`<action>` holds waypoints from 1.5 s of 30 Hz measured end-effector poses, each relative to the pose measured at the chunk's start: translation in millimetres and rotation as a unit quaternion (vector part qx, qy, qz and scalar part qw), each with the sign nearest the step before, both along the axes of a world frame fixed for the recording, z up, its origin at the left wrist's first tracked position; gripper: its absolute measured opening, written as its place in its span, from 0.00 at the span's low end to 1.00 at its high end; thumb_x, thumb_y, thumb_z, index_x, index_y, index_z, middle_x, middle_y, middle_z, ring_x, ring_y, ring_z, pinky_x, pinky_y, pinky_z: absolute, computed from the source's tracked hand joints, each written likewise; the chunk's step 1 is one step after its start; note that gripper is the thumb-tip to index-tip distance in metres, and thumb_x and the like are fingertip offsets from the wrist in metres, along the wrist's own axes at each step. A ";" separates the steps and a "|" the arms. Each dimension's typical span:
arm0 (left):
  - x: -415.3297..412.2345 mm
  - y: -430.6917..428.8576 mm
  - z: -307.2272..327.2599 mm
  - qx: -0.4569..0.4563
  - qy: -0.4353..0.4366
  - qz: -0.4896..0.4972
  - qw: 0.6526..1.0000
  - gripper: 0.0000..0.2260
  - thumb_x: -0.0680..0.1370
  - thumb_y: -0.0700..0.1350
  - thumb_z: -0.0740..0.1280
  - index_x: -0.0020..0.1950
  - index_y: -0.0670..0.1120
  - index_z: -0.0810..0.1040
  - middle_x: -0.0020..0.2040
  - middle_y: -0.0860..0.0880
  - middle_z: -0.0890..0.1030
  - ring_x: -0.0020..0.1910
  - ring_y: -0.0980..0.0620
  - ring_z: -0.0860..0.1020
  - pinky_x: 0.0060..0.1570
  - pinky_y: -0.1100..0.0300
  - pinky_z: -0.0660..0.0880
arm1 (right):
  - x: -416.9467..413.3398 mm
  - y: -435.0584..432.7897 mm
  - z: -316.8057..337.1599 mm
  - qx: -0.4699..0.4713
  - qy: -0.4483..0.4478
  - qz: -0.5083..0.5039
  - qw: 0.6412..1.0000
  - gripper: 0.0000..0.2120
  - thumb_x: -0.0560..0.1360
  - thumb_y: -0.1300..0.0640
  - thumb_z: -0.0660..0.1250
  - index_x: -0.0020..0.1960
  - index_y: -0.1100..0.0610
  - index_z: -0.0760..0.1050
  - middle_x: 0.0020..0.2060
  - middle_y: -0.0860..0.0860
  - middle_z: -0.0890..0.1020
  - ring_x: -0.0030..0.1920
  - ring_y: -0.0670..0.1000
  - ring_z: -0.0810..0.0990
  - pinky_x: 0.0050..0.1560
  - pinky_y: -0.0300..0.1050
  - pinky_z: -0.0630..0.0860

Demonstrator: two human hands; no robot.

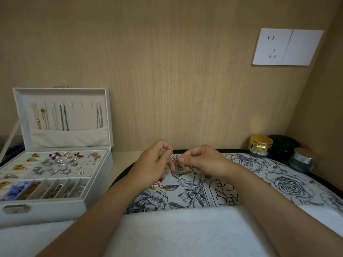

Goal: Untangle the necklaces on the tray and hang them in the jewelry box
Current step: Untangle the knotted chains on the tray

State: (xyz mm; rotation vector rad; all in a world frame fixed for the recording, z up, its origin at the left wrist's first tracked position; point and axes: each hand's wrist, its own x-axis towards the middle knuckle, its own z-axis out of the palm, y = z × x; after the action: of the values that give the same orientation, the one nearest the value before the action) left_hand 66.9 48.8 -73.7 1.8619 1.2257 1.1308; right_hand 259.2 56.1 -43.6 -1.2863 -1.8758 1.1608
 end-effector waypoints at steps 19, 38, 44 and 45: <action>3.5 3.7 -14.7 0.089 0.060 0.080 0.991 0.03 0.83 0.44 0.61 0.51 0.49 0.74 0.38 0.54 0.79 0.35 0.63 0.76 0.36 0.69 0.71 | -7.6 10.8 -10.5 -0.018 0.085 -0.150 0.985 0.08 0.71 0.55 0.75 0.43 0.60 0.86 0.35 0.57 0.83 0.26 0.47 0.68 0.25 0.37 0.62; -3.9 7.9 -17.0 0.087 0.192 0.107 0.972 0.04 0.78 0.53 0.67 0.48 0.59 0.82 0.49 0.61 0.77 0.45 0.61 0.76 0.42 0.59 0.73 | -8.2 13.7 -16.3 0.025 0.063 -0.083 0.994 0.08 0.77 0.57 0.70 0.41 0.59 0.84 0.26 0.49 0.75 0.24 0.44 0.67 0.25 0.35 0.64; 4.4 5.4 -15.2 -0.003 0.004 0.073 0.997 0.03 0.76 0.50 0.72 0.45 0.58 0.85 0.45 0.52 0.85 0.42 0.48 0.82 0.43 0.53 0.78 | -4.8 14.6 -15.1 0.037 0.096 -0.065 0.993 0.08 0.80 0.58 0.66 0.44 0.58 0.81 0.27 0.53 0.76 0.21 0.42 0.68 0.24 0.33 0.65; 4.4 4.0 -13.7 -0.020 -0.021 0.072 0.997 0.03 0.77 0.49 0.72 0.46 0.56 0.85 0.45 0.48 0.85 0.43 0.46 0.82 0.43 0.54 0.78 | -4.6 16.4 -17.5 0.054 0.095 -0.074 0.991 0.06 0.80 0.58 0.68 0.45 0.56 0.81 0.31 0.54 0.79 0.25 0.43 0.73 0.28 0.34 0.70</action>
State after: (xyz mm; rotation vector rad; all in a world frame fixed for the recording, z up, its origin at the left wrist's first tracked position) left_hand 71.3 52.8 -87.5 1.7334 1.3672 1.2065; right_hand 254.7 72.6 -61.1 -1.1888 -1.6544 1.0503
